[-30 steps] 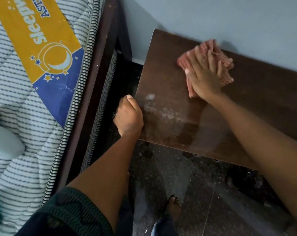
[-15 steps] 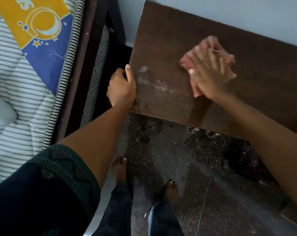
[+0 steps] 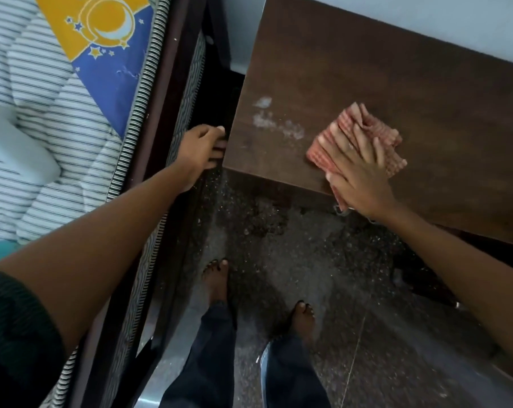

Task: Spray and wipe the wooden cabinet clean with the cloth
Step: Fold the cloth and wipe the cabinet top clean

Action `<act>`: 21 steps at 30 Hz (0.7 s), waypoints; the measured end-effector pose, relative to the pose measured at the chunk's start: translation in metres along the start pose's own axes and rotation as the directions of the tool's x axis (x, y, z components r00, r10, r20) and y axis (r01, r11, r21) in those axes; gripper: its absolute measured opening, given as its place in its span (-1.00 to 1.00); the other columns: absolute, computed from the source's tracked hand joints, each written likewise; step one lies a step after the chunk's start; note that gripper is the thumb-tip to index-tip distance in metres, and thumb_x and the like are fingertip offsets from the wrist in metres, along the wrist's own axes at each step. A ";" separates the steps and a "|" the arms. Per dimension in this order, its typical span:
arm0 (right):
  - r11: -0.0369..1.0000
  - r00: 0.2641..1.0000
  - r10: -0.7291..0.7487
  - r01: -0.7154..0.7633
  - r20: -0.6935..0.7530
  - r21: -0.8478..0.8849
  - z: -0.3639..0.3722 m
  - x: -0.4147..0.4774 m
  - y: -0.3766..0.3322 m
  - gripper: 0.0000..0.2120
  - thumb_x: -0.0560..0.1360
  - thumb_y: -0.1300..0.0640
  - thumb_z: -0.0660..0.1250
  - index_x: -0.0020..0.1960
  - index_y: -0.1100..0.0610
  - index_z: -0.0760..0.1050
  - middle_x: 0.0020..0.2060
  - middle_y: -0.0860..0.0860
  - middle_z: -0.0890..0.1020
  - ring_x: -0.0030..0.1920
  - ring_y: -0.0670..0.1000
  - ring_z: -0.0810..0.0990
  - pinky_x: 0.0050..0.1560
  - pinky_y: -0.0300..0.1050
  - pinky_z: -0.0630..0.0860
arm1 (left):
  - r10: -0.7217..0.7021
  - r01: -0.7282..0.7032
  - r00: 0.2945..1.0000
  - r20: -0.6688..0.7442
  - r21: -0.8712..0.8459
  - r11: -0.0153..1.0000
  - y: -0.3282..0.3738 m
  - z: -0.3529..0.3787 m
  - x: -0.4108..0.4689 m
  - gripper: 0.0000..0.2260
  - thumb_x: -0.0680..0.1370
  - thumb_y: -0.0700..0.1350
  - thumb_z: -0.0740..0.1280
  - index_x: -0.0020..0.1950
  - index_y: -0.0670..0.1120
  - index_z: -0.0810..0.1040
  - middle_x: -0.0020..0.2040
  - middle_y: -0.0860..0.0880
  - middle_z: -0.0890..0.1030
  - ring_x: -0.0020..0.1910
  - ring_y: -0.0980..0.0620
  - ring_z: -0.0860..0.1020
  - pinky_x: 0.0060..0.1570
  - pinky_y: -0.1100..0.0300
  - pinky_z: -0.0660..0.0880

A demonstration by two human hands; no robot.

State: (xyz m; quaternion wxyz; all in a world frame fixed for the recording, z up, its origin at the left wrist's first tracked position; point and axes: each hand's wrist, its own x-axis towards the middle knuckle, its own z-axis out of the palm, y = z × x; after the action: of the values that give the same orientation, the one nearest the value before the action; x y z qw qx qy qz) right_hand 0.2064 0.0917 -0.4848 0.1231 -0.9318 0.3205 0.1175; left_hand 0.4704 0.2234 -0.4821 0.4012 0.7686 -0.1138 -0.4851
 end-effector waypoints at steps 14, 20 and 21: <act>0.986 0.981 0.145 -0.134 -0.128 0.097 0.011 0.025 -0.090 -0.51 0.59 -0.06 0.00 0.51 -0.13 0.04 0.53 -0.10 0.04 0.53 0.10 -0.07 0.44 0.19 -0.17 | 0.095 -0.096 0.995 0.019 0.086 0.992 -0.003 -0.001 -0.013 -0.93 0.61 -0.14 0.28 0.01 -0.10 0.54 -0.21 0.05 0.59 -0.25 0.15 0.56 -0.21 0.31 0.52; 1.000 0.998 0.007 -0.006 -0.064 0.016 0.025 -0.028 -0.052 -0.52 0.58 -0.08 -0.03 0.49 -0.09 0.15 0.50 -0.07 0.19 0.51 0.09 0.06 0.44 0.12 -0.06 | 0.071 -0.070 0.997 -0.010 0.130 0.989 0.004 -0.004 -0.011 -0.94 0.58 -0.17 0.32 0.03 -0.12 0.55 -0.20 0.00 0.60 -0.22 0.10 0.60 -0.19 0.19 0.60; 0.997 0.996 0.062 -0.060 -0.060 0.043 0.021 -0.027 -0.046 -0.51 0.57 -0.08 -0.06 0.49 -0.09 0.13 0.51 -0.08 0.17 0.51 0.08 0.04 0.44 0.11 -0.08 | 0.060 -0.058 0.998 -0.013 0.125 0.991 0.004 -0.005 -0.010 -0.94 0.58 -0.17 0.33 0.03 -0.12 0.56 -0.17 -0.02 0.61 -0.20 0.08 0.61 -0.18 0.17 0.61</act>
State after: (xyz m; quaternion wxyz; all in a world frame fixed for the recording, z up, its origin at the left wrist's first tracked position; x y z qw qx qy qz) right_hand 0.2112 0.1486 -0.4899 0.1290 -0.9221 0.3546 0.0860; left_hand 0.4702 0.2292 -0.4718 0.3677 0.7924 -0.1630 -0.4587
